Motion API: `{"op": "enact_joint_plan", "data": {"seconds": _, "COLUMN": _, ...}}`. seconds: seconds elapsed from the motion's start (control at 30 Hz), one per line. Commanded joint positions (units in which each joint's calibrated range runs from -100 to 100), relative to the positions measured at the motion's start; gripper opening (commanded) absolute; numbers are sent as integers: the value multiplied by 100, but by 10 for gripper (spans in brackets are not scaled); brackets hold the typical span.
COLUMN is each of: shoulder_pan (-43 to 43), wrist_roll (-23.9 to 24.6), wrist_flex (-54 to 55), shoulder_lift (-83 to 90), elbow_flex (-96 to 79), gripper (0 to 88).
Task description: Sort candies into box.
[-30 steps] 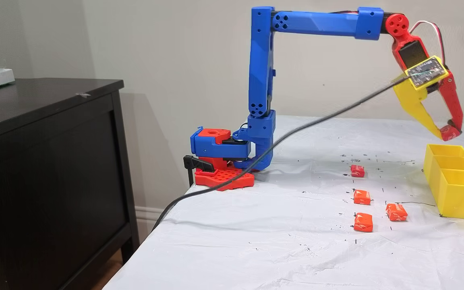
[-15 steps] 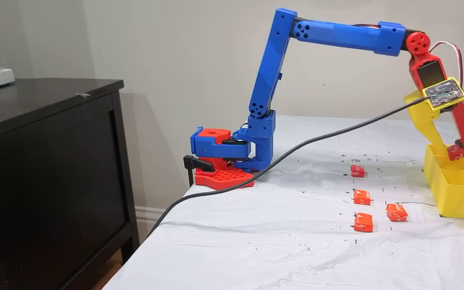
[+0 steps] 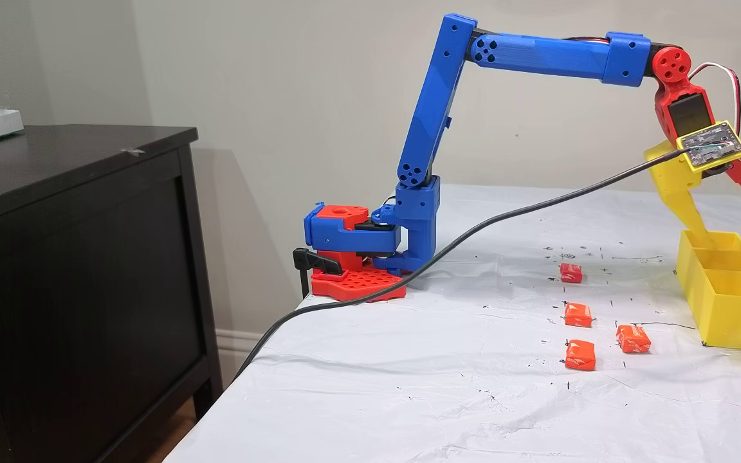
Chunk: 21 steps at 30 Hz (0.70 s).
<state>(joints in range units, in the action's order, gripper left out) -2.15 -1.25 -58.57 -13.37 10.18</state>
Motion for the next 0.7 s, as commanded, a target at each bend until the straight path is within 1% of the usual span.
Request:
{"op": "enact_joint_plan", "data": {"seconds": 0.0, "shoulder_pan": -102, "wrist_roll": -34, "wrist_flex": -58, "shoulder_lift": 344, "elbow_flex": 480, "gripper": 294}}
{"op": "enact_joint_plan", "data": {"seconds": 0.17, "shoulder_pan": -84, "wrist_roll": -63, "wrist_flex": -66, "shoulder_lift": 573, "elbow_flex": 352, "gripper": 232}}
{"op": "enact_joint_plan", "data": {"seconds": 0.27, "shoulder_pan": -57, "wrist_roll": -88, "wrist_flex": -107, "shoulder_lift": 768, "elbow_flex": 288, "gripper": 173}}
{"op": "enact_joint_plan", "data": {"seconds": 0.3, "shoulder_pan": -57, "wrist_roll": -98, "wrist_flex": -115, "shoulder_lift": 853, "elbow_flex": 252, "gripper": 144}}
{"op": "enact_joint_plan", "data": {"seconds": 0.33, "shoulder_pan": -48, "wrist_roll": -122, "wrist_flex": -107, "shoulder_lift": 1031, "elbow_flex": 125, "gripper": 75}}
{"op": "enact_joint_plan", "data": {"seconds": 0.4, "shoulder_pan": -48, "wrist_roll": -132, "wrist_flex": -107, "shoulder_lift": 1218, "elbow_flex": -3, "gripper": 2}}
{"op": "enact_joint_plan", "data": {"seconds": 0.57, "shoulder_pan": -48, "wrist_roll": -142, "wrist_flex": -328, "shoulder_lift": 1608, "elbow_flex": -240, "gripper": 2}}
{"op": "enact_joint_plan", "data": {"seconds": 0.67, "shoulder_pan": -102, "wrist_roll": -156, "wrist_flex": -492, "shoulder_lift": 1939, "elbow_flex": -667, "gripper": 2}}
